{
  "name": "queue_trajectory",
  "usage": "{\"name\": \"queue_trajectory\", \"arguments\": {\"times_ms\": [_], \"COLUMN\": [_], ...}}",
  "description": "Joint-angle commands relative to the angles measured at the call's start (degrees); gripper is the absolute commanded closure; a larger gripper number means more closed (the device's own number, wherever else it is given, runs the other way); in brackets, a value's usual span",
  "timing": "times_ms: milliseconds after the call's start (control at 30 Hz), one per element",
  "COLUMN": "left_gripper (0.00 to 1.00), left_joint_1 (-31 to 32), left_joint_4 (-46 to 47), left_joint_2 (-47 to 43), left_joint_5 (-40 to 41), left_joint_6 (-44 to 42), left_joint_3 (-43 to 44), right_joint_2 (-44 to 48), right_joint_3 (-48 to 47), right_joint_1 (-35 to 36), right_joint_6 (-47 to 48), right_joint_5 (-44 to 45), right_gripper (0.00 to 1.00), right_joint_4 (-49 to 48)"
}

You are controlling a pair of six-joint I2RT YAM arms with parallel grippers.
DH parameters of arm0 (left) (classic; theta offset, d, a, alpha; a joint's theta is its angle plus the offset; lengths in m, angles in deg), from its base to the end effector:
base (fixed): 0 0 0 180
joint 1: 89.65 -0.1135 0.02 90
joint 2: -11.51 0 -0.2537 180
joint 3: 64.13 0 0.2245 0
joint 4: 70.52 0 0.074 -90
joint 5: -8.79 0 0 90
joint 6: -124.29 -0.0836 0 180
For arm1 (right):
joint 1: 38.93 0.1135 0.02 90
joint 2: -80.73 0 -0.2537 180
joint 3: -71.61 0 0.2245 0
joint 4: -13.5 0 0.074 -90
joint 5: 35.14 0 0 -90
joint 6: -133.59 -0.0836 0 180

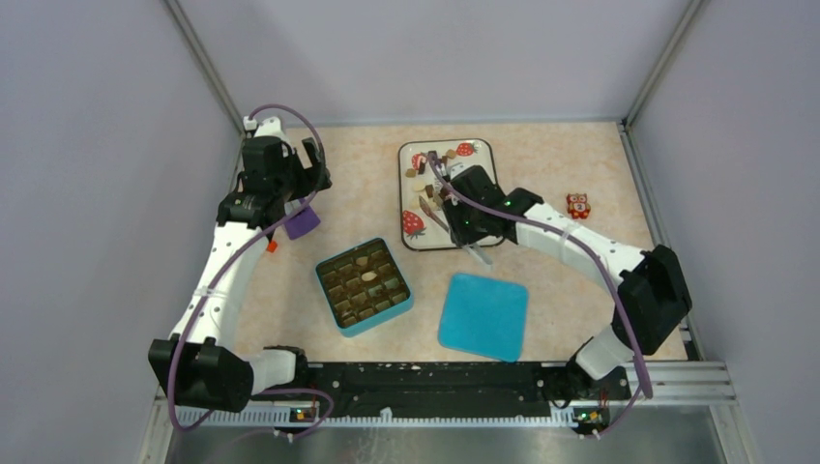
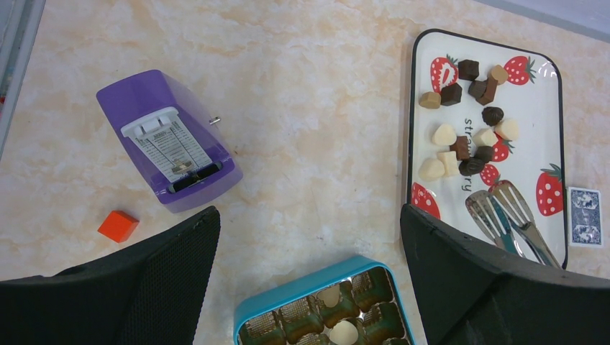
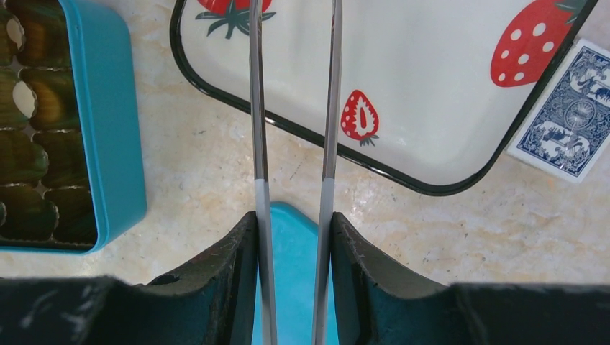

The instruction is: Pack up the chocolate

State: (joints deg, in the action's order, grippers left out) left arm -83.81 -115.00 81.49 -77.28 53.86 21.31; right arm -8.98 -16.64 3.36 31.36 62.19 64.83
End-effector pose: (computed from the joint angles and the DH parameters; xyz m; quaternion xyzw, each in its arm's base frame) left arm 0.2863 -0.0235 0.3354 -0.1202 0.8530 -0.0827 0.5012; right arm 0.2572 0.2196 0.2365 -0.2256 0.9187 0.0920 0.3108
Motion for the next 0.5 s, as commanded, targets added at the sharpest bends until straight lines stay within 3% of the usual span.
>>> {"name": "queue_trajectory", "arguments": {"times_ms": [0, 200, 467], "left_gripper": [0.01, 0.01, 0.01], "left_joint_1": [-0.3, -0.3, -0.3], "left_joint_4": [1.0, 1.1, 0.6], "left_joint_2": [-1.2, -0.9, -0.8], "left_joint_5": [0.0, -0.6, -0.7], "left_joint_6": [-0.1, 0.2, 0.0], "left_joint_3": [-0.2, -0.1, 0.3], "right_joint_2": [5.0, 10.1, 13.0], "right_joint_3": [0.0, 0.7, 1.4], "right_joint_1": [0.7, 4.0, 13.8], "right_joint_6": [-0.3, 2.7, 5.8], "right_joint_5": [-2.7, -5.6, -9.4], "right_gripper": [0.73, 0.72, 0.72], "right_joint_4": [0.6, 2.1, 4.8]}}
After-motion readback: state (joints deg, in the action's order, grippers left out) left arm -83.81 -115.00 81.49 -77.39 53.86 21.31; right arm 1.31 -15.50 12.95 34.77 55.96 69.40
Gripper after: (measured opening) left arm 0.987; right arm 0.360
